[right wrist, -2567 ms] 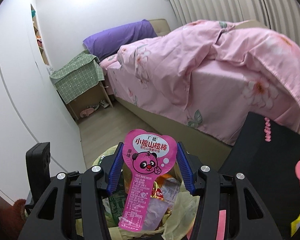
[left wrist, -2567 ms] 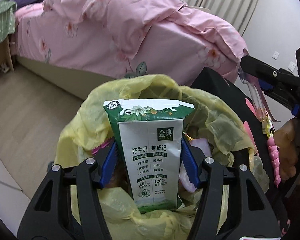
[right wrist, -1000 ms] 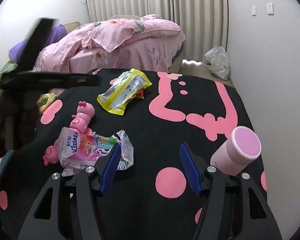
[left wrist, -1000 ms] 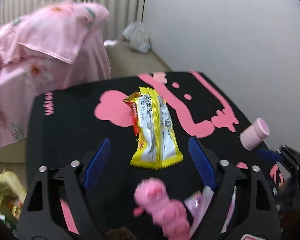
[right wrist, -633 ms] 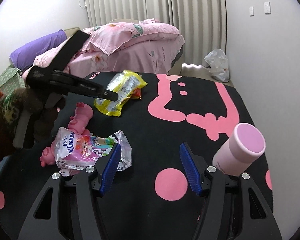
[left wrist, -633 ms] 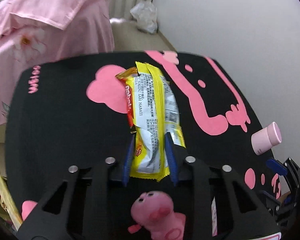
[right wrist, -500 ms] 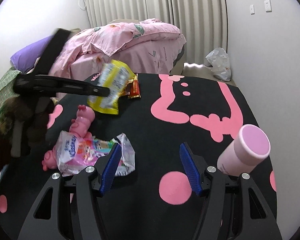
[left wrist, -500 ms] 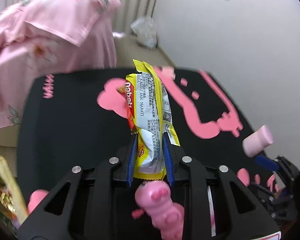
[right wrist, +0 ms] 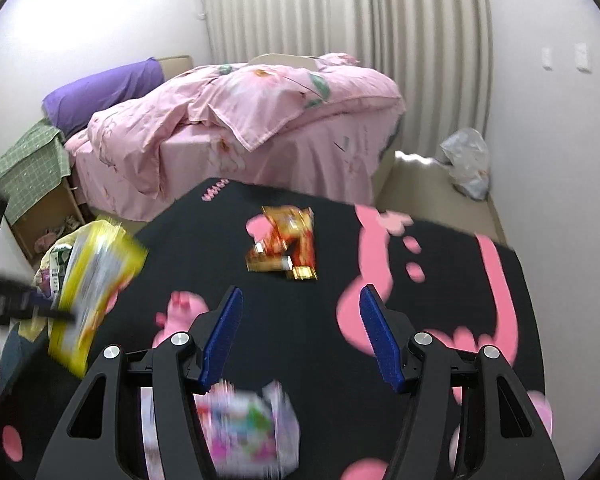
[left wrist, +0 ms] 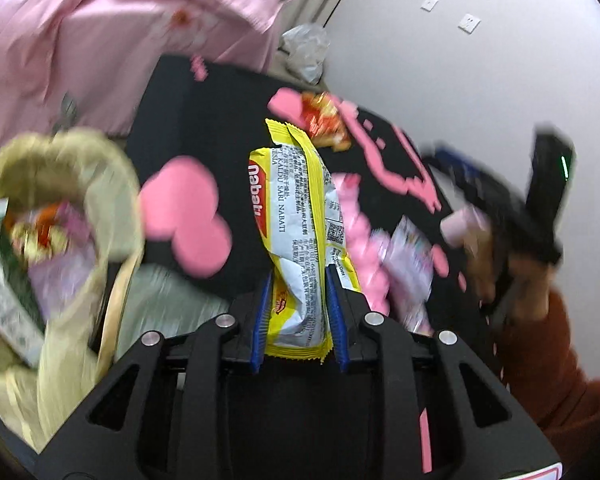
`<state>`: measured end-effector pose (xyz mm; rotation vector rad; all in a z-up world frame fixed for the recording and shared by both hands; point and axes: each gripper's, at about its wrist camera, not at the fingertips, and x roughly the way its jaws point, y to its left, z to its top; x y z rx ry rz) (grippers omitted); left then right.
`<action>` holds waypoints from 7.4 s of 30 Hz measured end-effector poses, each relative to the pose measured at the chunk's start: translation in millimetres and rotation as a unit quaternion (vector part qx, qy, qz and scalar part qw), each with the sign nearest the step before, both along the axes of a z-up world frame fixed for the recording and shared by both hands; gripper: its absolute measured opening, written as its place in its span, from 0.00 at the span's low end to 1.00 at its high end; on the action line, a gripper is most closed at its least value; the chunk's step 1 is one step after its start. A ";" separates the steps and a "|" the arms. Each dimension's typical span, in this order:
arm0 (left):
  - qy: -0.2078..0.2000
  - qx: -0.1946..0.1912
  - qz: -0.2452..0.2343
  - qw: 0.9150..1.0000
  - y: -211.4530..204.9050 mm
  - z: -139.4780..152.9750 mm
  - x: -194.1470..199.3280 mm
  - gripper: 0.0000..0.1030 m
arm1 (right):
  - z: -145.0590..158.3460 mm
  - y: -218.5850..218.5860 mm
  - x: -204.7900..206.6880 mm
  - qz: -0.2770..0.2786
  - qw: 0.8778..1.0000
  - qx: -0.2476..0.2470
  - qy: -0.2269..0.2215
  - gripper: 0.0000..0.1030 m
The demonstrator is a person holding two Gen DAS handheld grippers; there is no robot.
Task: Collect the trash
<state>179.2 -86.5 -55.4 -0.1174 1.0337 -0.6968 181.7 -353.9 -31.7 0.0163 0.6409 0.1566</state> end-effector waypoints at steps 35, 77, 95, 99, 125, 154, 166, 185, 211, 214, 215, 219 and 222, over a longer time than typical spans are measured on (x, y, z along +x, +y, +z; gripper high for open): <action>-0.091 0.065 0.076 0.991 0.0 -7.7 -35.6 0.77 | -4.4 -1.4 -36.0 -0.030 0.999 0.029 0.027 0.30; -0.090 0.111 0.083 0.986 -23.1 -15.6 -54.8 0.22 | -39.3 -11.3 -159.6 -0.072 0.989 0.132 -0.009 0.31; -0.078 0.144 0.076 0.984 -45.4 -24.3 -23.3 0.52 | -41.8 -4.9 -158.9 -0.066 0.991 0.118 0.000 0.31; -0.123 0.199 0.000 0.972 -47.6 -21.0 -14.7 0.52 | -43.3 -4.1 -159.7 -0.062 0.991 0.115 0.001 0.31; -0.103 0.092 0.097 0.986 -11.5 -3.6 -36.6 0.28 | -30.3 15.4 -163.3 -0.043 0.995 0.091 -0.007 0.31; -0.159 0.039 0.235 0.958 181.8 50.2 -54.7 0.29 | 67.8 199.3 -51.3 0.163 0.985 0.051 -0.035 0.31; -0.116 0.022 0.204 0.972 191.7 4.2 -17.8 0.30 | 32.9 271.6 32.8 0.213 0.976 0.029 0.023 0.31; -0.112 0.005 0.265 0.958 213.1 -1.3 -17.2 0.49 | 2.1 280.0 64.3 0.219 0.973 0.039 0.066 0.49; -0.160 0.012 0.046 0.986 31.0 26.4 -64.2 0.53 | -26.0 41.2 -122.9 0.021 0.996 -0.006 0.089 0.58; -0.162 0.020 0.035 0.986 12.8 28.4 -70.1 0.53 | -31.5 36.7 -136.1 0.013 0.997 -0.005 0.071 0.58; -0.160 0.021 0.029 0.986 6.4 28.5 -72.4 0.53 | -31.5 35.9 -138.2 0.007 0.998 -0.010 0.064 0.58; -0.161 0.031 -0.002 0.986 -15.2 28.2 -82.2 0.53 | -31.7 14.9 -126.6 -0.013 0.998 0.030 0.053 0.58; -0.161 0.032 0.001 0.986 -20.0 26.4 -88.8 0.53 | -36.5 0.0 -103.8 -0.016 0.994 0.078 0.070 0.58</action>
